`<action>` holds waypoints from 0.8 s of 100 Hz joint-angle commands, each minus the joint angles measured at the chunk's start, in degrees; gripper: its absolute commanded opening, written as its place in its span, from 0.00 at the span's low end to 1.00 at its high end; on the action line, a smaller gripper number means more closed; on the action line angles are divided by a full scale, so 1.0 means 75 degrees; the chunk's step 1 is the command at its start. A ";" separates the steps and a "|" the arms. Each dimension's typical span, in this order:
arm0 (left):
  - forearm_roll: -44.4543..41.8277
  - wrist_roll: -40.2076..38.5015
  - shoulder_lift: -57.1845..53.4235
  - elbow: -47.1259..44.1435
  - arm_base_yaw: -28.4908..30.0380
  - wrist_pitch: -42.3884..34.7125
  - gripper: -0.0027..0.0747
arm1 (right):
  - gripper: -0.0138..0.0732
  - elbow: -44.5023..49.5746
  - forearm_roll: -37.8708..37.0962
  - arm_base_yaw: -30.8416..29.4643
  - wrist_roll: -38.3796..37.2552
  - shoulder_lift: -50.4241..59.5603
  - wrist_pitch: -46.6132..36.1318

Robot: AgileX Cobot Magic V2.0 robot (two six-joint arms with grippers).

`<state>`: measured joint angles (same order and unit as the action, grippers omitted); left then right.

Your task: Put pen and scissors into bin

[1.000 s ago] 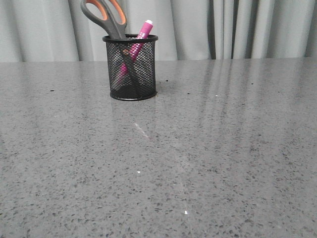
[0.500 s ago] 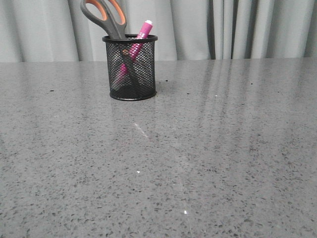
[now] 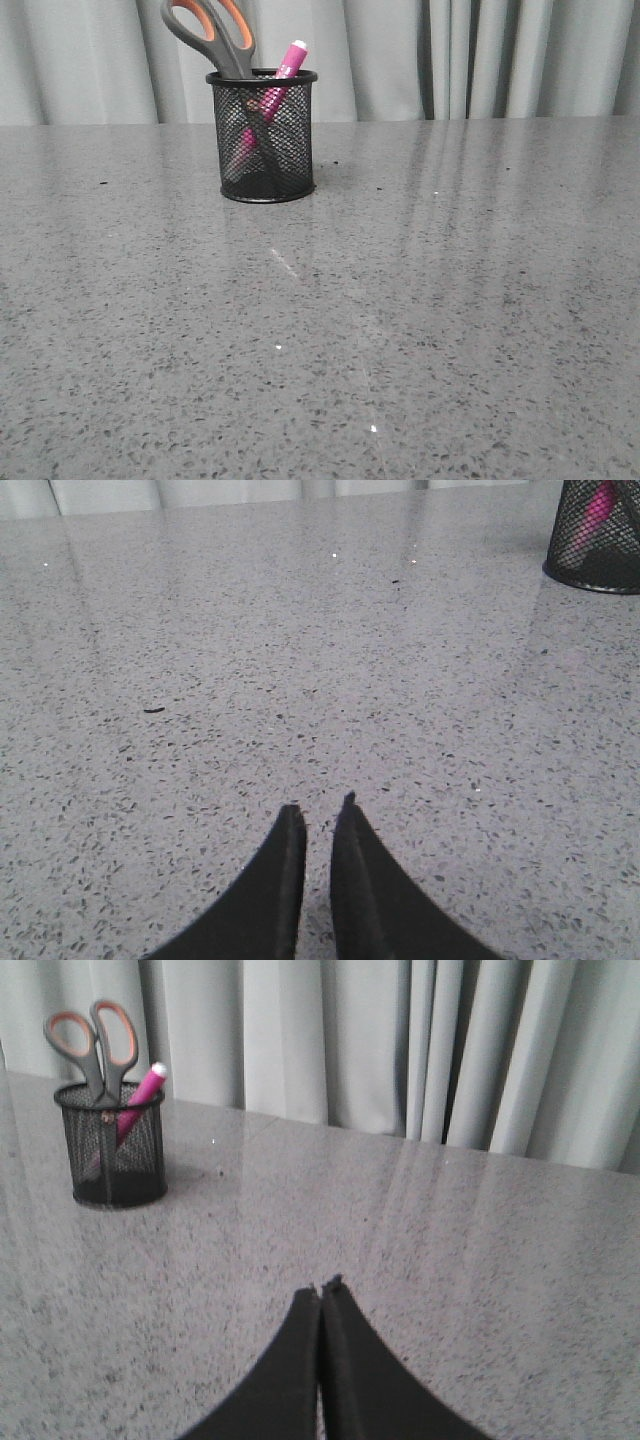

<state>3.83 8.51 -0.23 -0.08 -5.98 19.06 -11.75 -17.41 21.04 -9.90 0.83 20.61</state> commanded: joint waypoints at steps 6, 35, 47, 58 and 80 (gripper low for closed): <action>0.0093 -0.0043 -0.0250 -0.0330 0.0025 -0.0364 0.09 | 0.07 0.0966 0.1311 -0.1001 0.1190 -0.0034 -0.2076; 0.0093 -0.0043 -0.0250 -0.0330 0.0025 -0.0364 0.09 | 0.07 0.1763 0.1749 -0.1958 0.1189 0.0121 -0.1343; 0.0093 -0.0043 -0.0250 -0.0330 0.0025 -0.0364 0.09 | 0.07 0.1763 0.1749 -0.1958 0.1189 0.0121 -0.0491; 0.0093 -0.0043 -0.0250 -0.0330 0.0025 -0.0364 0.09 | 0.07 0.1763 0.1735 -0.1958 0.1189 0.0121 -0.0507; 0.0093 -0.0043 -0.0250 -0.0330 0.0025 -0.0364 0.09 | 0.07 0.1763 0.1735 -0.1958 0.1189 0.0121 -0.0525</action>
<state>3.92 8.51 -0.23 -0.08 -5.98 19.06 0.56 -4.28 6.58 -1.63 0.83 18.74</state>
